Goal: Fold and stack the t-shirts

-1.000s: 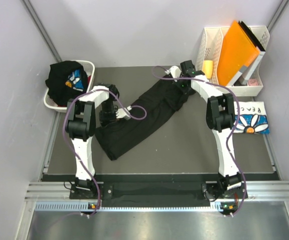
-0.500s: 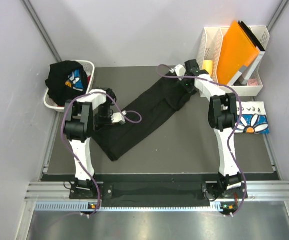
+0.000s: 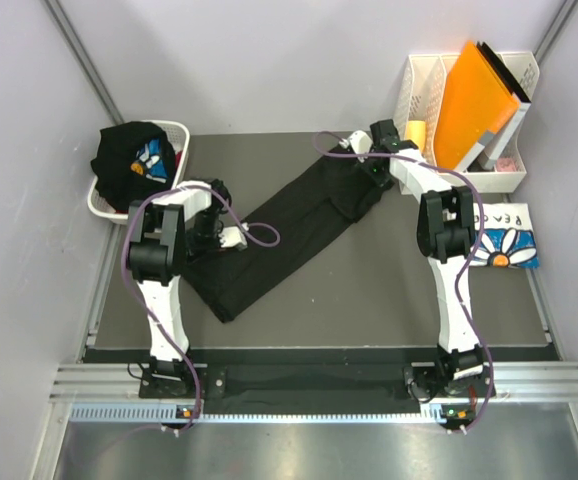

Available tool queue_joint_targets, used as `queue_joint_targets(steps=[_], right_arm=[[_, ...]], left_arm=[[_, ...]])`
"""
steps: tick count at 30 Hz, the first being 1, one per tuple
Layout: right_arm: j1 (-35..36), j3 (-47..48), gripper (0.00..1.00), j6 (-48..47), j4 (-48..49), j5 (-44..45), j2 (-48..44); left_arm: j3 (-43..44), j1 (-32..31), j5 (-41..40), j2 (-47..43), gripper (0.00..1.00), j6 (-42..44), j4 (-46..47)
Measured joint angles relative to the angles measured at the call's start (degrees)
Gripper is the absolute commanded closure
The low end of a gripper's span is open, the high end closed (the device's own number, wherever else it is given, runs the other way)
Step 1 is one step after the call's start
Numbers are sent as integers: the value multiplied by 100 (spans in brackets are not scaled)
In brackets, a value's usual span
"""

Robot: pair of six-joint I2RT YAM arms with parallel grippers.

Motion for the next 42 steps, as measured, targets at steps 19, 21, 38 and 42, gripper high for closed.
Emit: queue_joint_targets(steps=[19,21,38,42], right_arm=[[35,-503,84,42,-129,-4,-1132],[61,-503,100,20,-129,-4,-1263],[647,155,100,323,-227,-420,-542],[717,155,100,369,-227,-431,-398]], left_arm=[[361,264,798,-514,81,269,282],[361,264,831,-533,80,297,343],[549,264,1093,-793,100,-98,1154],[398,267,1209,-1108,100,-74,1307]])
